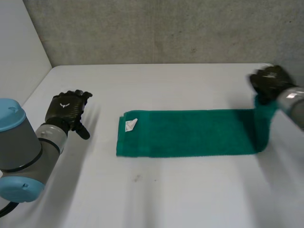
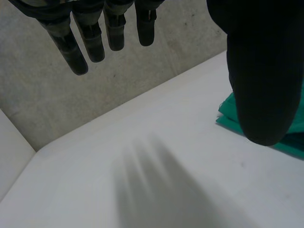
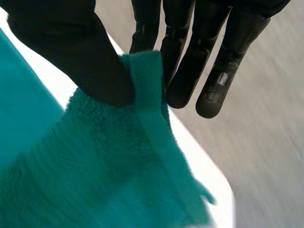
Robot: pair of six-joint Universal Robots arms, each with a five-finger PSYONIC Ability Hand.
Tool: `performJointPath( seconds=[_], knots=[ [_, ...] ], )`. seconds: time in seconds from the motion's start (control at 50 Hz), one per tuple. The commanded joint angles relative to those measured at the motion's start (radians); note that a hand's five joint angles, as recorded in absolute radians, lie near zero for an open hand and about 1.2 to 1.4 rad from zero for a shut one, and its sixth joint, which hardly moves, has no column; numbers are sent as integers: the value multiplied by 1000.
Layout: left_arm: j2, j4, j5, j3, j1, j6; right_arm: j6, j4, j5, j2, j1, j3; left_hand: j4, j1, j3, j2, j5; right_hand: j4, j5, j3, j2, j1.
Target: Fold the towel.
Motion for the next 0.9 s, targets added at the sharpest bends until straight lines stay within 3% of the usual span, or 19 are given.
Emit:
performJointPath(
  seconds=[0.02, 0.18, 0.34, 0.36, 0.4, 0.42, 0.46, 0.56, 0.74, 0.9],
  knots=[
    [13, 0, -2, 0, -2, -1, 8, -11, -36, 55, 349, -126, -28, -18, -38, -27, -52, 207, 232, 216, 226, 423],
    [15, 0, -3, 0, -3, -3, 9, 7, -30, 320, 610, -358, -28, -18, -38, -27, -52, 207, 232, 216, 226, 423],
    [15, 0, -2, 0, -6, -1, 3, 36, -18, 429, 701, -412, -28, -18, -38, -27, -52, 207, 232, 216, 226, 423],
    [15, 0, -2, 3, -8, 0, 6, 36, -14, 428, 699, -416, -28, -18, -38, -27, -52, 89, 114, 98, 108, 305],
    [15, 0, -2, 9, -9, 0, 13, 36, -7, 419, 698, -424, -28, -18, -38, -27, -52, -415, -390, -406, -395, -199],
    [13, 0, -2, 17, -16, 0, 17, 38, 11, 411, 690, -423, -28, -18, -38, -27, -52, -781, -755, -772, -761, -565],
    [13, 2, 0, 26, -26, 2, 31, 44, 43, 390, 687, -418, -28, -18, -38, -27, -52, -1015, -990, -1006, -995, -799],
    [-2, 2, -2, 92, -100, 2, 164, 75, 158, 237, 617, -320, -28, -18, -38, -27, -52, -1015, -990, -1006, -995, -799],
    [-167, -1, 6, 296, -255, 3, 249, 79, 177, 51, 425, -1, -25, -15, -35, -24, -49, -1015, -990, -1006, -995, -799],
    [-358, -27, 6, 466, -273, 11, 244, 40, 166, 34, 273, 220, -16, -6, -26, -15, -40, -978, -953, -969, -959, -762]
  ],
)
